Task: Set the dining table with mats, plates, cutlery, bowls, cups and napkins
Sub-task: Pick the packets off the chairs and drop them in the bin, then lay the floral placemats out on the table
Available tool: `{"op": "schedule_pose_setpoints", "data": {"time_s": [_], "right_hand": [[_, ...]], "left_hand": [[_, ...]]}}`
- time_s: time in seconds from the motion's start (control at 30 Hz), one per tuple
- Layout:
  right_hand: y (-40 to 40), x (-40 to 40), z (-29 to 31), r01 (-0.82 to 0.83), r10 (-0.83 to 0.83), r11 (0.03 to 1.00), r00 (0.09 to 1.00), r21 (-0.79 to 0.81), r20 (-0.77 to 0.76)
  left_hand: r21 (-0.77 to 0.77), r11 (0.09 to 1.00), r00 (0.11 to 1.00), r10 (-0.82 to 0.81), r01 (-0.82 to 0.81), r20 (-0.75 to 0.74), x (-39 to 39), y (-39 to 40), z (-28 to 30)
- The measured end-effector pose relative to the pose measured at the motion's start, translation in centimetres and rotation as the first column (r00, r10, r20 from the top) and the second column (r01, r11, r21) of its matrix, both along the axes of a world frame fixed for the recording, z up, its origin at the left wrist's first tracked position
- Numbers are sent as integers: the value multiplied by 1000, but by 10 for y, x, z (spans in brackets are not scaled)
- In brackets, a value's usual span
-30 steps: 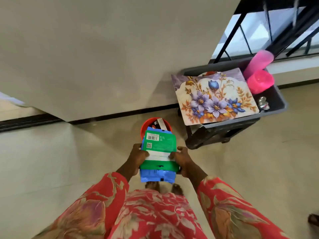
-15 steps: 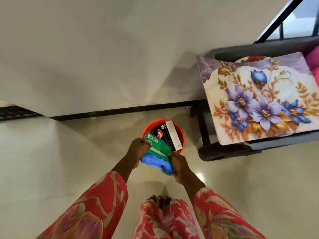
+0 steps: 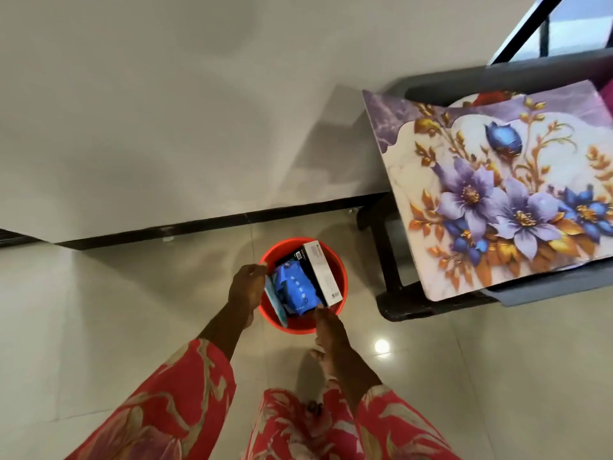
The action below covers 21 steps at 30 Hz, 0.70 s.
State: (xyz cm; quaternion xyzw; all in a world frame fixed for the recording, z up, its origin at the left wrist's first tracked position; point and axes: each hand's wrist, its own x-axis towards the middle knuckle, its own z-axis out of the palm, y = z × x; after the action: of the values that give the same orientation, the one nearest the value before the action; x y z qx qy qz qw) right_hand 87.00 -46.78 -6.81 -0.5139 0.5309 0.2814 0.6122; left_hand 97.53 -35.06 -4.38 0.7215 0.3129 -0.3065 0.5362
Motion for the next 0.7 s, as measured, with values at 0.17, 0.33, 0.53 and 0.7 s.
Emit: {"op": "schedule_pose_setpoints", "data": {"time_s": [0.17, 0.33, 0.53, 0.7], "right_hand": [[-9, -18, 61, -262, 263, 959, 965, -112, -6], [-16, -33, 150, -255, 277, 941, 958, -223, 73], [-30, -57, 240, -334, 377, 871, 925, -359, 53], [-45, -90, 282, -430, 452, 798, 891, -422, -53]], "left_hand": [[1, 991, 988, -137, 137, -69, -32, -11, 63], [-95, 995, 993, -53, 43, -105, -73, -28, 124], [-105, 993, 997, -60, 53, -57, -110, -51, 209], [-101, 966, 968, -243, 237, -60, -128, -65, 259]]}}
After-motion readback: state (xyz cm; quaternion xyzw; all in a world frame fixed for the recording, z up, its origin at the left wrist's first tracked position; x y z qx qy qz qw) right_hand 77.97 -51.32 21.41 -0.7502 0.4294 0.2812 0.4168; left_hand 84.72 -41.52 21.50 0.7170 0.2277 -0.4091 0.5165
